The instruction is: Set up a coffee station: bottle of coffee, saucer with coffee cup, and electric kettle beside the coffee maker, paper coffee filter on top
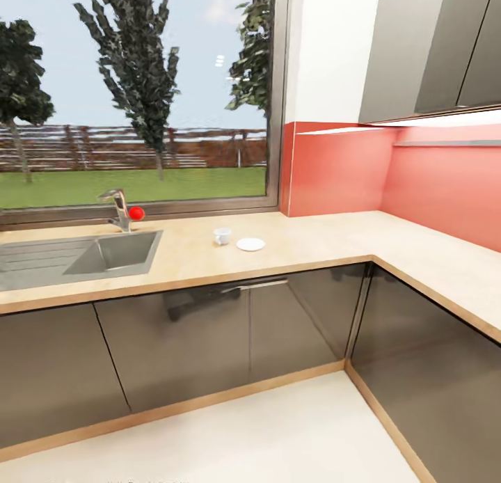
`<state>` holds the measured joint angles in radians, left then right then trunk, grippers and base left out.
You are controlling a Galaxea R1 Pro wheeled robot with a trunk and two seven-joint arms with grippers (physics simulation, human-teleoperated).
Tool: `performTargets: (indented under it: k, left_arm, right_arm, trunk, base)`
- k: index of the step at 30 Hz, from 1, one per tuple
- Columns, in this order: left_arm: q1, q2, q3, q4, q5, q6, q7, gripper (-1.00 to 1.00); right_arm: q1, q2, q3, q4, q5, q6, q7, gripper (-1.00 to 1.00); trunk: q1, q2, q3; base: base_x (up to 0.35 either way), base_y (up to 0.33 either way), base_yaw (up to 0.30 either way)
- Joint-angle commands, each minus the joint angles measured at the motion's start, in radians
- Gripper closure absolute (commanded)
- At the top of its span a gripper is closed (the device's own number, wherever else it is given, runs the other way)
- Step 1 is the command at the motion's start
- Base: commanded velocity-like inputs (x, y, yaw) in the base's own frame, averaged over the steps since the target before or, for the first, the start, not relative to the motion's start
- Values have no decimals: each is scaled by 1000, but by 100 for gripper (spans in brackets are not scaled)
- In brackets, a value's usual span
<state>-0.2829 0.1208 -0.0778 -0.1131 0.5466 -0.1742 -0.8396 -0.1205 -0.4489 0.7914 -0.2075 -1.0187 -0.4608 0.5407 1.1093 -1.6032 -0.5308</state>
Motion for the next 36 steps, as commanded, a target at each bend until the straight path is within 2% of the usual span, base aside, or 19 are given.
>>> performTargets:
  k: [1, 14, 15, 16, 17, 18, 19, 20, 21, 22, 23, 28, 29, 32, 36]
  left_arm:
    - [-1, 0, -8, 1, 6, -7, -1, -100]
    - [-1, 1, -7, -4, 6, -5, -5, -100]
    - [-1, 5, -13, -165, 5, 32, -115, -100]
    - [-1, 7, -12, -221, 4, 75, -158, -100]
    - [-1, 18, -11, -309, 5, 171, -226, -100]
    - [-1, 30, -10, -371, 5, 239, -267, -100]
    - [-1, 42, -8, -438, 5, 301, -297, -100]
    - [-1, 48, -8, -472, 5, 330, -308, -100]
    - [-1, 57, -6, -545, 6, 389, -324, -100]
    - [-1, 60, -6, -582, 6, 421, -330, -100]
    - [-1, 64, -4, -661, 6, 500, -338, -100]
    - [-1, 69, 18, -848, 7, 688, -347, -100]
    - [-1, 69, 34, -915, 7, 745, -348, -100]
    - [-1, 69, 59, -1001, 7, 815, -348, -100]
    - [-1, 69, 103, -1104, 8, 909, -348, -100]
  right_arm:
    - [-1, -1, 8, -1, -11, -3, 5, -100]
    - [-1, -3, 7, -4, -12, -1, 14, -100]
    - [-38, -33, 6, -185, -14, 8, 60, -100]
    - [-42, -51, 6, -250, -14, 20, 67, -100]
    - [-47, -79, 5, -370, -13, 77, 73, -100]
    - [-50, -100, 0, -455, -12, 141, 73, -100]
    - [-51, -125, -24, -540, -11, 213, 73, -100]
    - [-52, -137, -47, -582, -10, 250, 72, -100]
    - [-53, -156, -110, -664, -9, 327, 69, -100]
    - [-53, -163, -150, -703, -8, 369, 67, -100]
    - [-54, -172, -245, -780, -4, 470, 65, -100]
    - [-66, -183, -457, -939, 30, 723, 61, -100]
    - [-82, -185, -524, -990, 48, 804, 60, -100]
    - [-123, -186, -598, -1038, 64, 901, 59, -100]
    - [-202, -187, -648, -1068, 74, 1001, 59, -100]
  trunk:
    - [0, -1, -1]
    - [0, -1, -1]
    - [0, -1, -1]
    - [0, -1, -1]
    - [0, -1, -1]
    - [0, -1, -1]
    - [0, -1, -1]
    - [0, -1, -1]
    - [0, -1, -1]
    - [0, -1, -1]
    - [0, -1, -1]
    - [0, -1, -1]
    - [0, -1, -1]
    - [0, -1, -1]
    - [0, -1, -1]
  base:
    - [0, -1, 71]
    - [0, 0, 12]
    - [0, 0, 0]
    - [0, 0, 0]
    - [0, 0, 0]
    - [0, 0, 0]
    - [0, 0, 0]
    - [0, 0, 0]
    - [0, 0, 0]
    - [0, 0, 0]
    - [0, 0, 0]
    - [0, 0, 0]
    - [0, 0, 0]
    - [0, 0, 0]
    - [0, 0, 0]
